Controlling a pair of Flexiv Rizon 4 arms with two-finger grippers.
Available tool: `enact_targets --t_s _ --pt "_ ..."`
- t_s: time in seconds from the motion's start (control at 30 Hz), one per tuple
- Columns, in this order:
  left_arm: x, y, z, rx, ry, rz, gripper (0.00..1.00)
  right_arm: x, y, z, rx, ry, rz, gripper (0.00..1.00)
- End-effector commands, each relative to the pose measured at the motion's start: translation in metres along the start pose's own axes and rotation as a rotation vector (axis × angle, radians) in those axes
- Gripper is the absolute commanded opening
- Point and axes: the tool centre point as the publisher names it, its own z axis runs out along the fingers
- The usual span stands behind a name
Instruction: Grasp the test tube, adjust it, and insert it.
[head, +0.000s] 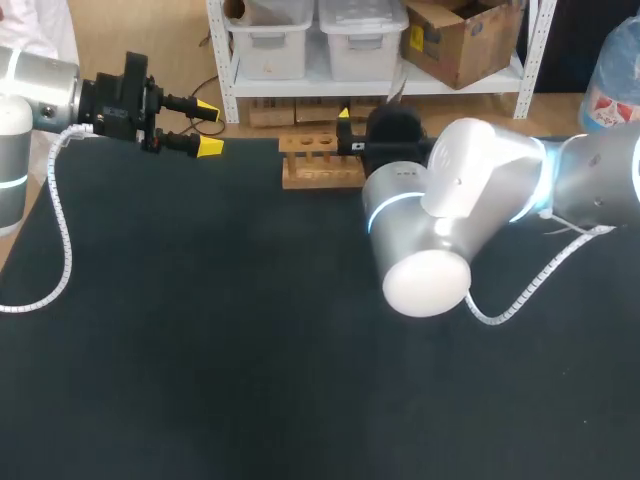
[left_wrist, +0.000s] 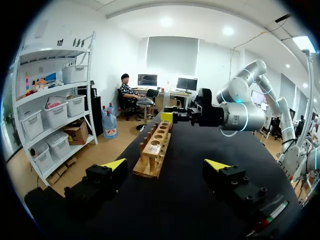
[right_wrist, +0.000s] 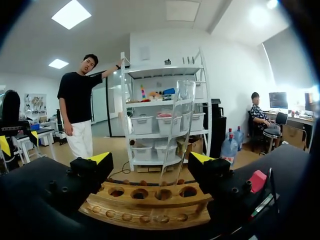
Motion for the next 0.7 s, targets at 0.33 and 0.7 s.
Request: enact_targets --t_s 0.33,0.7 --pt "0.001 -0.003 0.0 -0.006 -0.003 0.003 1.0 -0.012 0.007 -0.011 -0.506 0.01 -0.035 1.0" --pt "0.001 -0.003 0.0 -0.006 -0.003 0.003 1.0 -0.013 0.015 -0.008 -0.511 0.012 -0.04 1.0"
